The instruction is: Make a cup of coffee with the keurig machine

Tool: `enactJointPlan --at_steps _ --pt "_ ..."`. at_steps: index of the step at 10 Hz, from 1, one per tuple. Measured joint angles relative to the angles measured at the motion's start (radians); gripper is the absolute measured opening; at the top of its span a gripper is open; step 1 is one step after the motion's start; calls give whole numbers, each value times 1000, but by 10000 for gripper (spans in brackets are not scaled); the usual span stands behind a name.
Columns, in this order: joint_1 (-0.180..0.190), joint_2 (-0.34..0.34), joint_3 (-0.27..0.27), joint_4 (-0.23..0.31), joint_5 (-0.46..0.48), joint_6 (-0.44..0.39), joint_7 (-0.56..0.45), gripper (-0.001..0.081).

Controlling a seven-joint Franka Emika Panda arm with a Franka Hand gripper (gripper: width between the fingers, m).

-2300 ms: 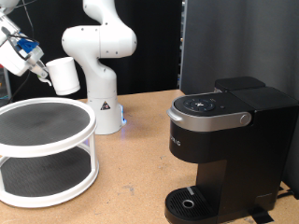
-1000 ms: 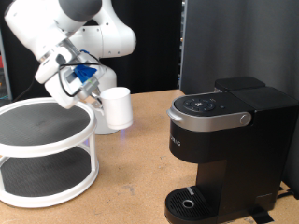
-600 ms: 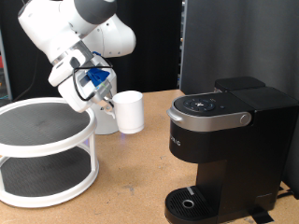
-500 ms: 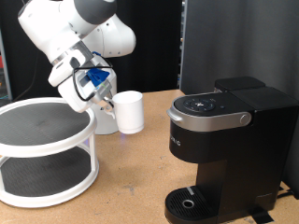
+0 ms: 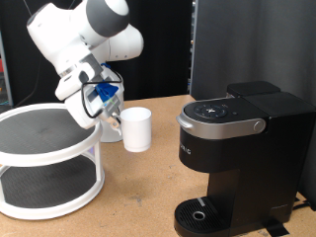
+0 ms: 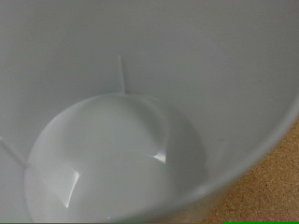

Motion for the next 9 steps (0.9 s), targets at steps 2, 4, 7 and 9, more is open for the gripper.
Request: enactJointPlan --at_steps 2,4,7,9 --pt "33 49 4 -2 55 64 -28 67" --pt "69 104 4 0 124 113 -73 67" --pt "116 190 4 5 243 173 -167 67" --pt "140 249 6 13 318 207 -226 67"
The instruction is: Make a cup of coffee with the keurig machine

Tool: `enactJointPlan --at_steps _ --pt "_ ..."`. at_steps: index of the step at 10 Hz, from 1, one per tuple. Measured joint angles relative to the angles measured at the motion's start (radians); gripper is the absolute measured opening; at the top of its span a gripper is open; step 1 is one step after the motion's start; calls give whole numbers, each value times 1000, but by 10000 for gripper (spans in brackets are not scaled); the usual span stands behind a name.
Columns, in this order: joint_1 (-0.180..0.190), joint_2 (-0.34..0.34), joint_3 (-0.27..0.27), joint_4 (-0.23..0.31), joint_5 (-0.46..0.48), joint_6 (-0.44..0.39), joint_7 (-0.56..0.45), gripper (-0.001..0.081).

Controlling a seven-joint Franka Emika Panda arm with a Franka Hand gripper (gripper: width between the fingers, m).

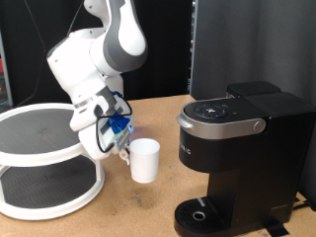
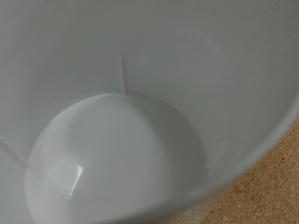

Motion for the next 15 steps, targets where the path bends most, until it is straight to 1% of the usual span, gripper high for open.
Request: enactJointPlan --at_steps 4,8,11,15 --pt "19 108 2 31 134 26 -115 67" --pt "20 185 17 67 239 40 -201 67" --pt "21 222 46 94 305 47 -232 67" --pt "21 247 85 125 347 46 -232 67"
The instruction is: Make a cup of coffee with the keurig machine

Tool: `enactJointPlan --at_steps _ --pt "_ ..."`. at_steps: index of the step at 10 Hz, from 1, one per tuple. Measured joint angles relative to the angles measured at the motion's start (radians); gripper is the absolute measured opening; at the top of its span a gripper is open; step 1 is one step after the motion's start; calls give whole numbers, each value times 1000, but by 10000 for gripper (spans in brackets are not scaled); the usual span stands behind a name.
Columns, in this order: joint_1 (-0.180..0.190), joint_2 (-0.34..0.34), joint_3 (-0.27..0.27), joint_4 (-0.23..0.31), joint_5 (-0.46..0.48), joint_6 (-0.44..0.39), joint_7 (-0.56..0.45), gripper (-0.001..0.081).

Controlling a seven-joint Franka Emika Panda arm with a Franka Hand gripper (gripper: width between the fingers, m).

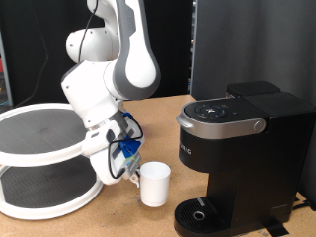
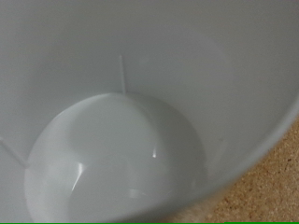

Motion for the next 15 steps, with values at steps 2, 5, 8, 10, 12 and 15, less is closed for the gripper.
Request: enactJointPlan --at_steps 2,5,8,10,12,15 --pt "2 20 25 21 36 2 0 67" --pt "10 64 71 66 108 27 -4 67" --pt "16 97 103 105 163 31 -19 67" --pt "17 107 121 121 191 33 -35 67" --pt "17 114 137 132 196 33 -38 67" --pt "17 124 157 147 233 33 -60 67"
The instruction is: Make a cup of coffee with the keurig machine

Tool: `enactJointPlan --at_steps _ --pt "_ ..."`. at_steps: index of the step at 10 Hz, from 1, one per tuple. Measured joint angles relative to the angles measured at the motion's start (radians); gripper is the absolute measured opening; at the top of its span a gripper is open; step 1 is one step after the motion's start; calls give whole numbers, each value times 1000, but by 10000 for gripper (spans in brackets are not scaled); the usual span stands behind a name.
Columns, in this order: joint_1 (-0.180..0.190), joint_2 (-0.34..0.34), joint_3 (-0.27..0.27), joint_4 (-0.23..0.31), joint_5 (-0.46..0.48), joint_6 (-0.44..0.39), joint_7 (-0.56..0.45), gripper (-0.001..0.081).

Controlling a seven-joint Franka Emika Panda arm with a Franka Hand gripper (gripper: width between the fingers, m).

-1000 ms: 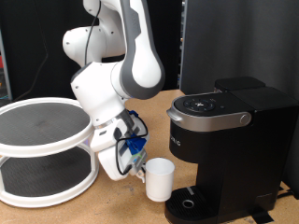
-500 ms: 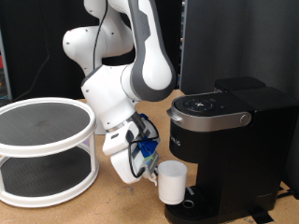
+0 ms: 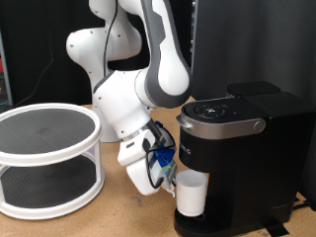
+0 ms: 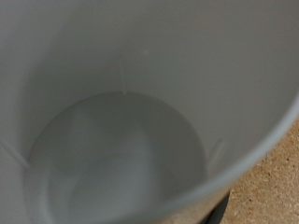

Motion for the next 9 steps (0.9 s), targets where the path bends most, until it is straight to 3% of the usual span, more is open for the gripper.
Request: enactJointPlan --at_steps 8,9 --pt "0 11 25 16 13 9 2 67" --pt "0 17 25 18 13 10 2 145"
